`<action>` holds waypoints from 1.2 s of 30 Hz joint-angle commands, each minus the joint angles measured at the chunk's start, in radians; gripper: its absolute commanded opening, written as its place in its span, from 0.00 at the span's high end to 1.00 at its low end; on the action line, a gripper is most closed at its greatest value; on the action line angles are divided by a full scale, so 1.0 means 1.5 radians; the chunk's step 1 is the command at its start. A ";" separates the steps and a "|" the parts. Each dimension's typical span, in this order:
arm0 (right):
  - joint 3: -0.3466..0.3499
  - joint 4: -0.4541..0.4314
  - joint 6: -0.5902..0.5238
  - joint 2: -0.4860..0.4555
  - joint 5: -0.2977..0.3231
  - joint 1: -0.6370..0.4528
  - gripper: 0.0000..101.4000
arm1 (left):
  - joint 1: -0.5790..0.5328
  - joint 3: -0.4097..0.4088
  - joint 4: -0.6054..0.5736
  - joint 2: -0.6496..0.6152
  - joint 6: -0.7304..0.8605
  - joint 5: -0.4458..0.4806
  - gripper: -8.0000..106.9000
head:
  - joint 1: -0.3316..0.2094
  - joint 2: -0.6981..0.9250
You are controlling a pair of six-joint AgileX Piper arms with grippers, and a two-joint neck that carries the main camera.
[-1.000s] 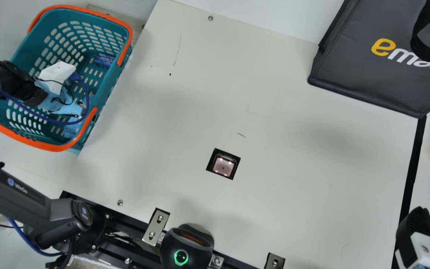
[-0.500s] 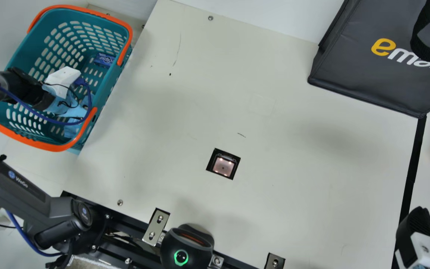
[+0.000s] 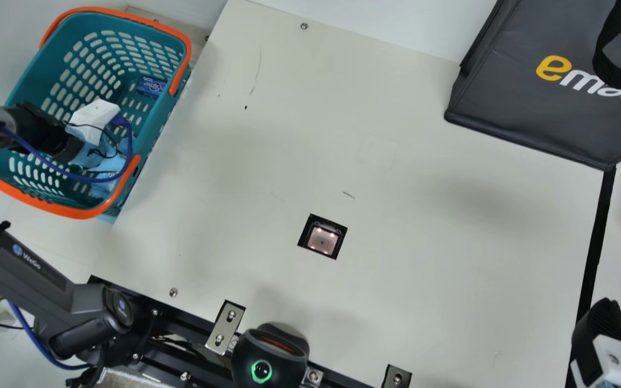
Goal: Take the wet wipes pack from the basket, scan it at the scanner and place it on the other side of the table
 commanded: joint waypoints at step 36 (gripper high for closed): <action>0.000 0.000 0.000 0.000 0.000 0.000 0.06 | -0.054 0.084 -0.048 -0.358 -0.102 -0.093 1.00 | -0.019 0.002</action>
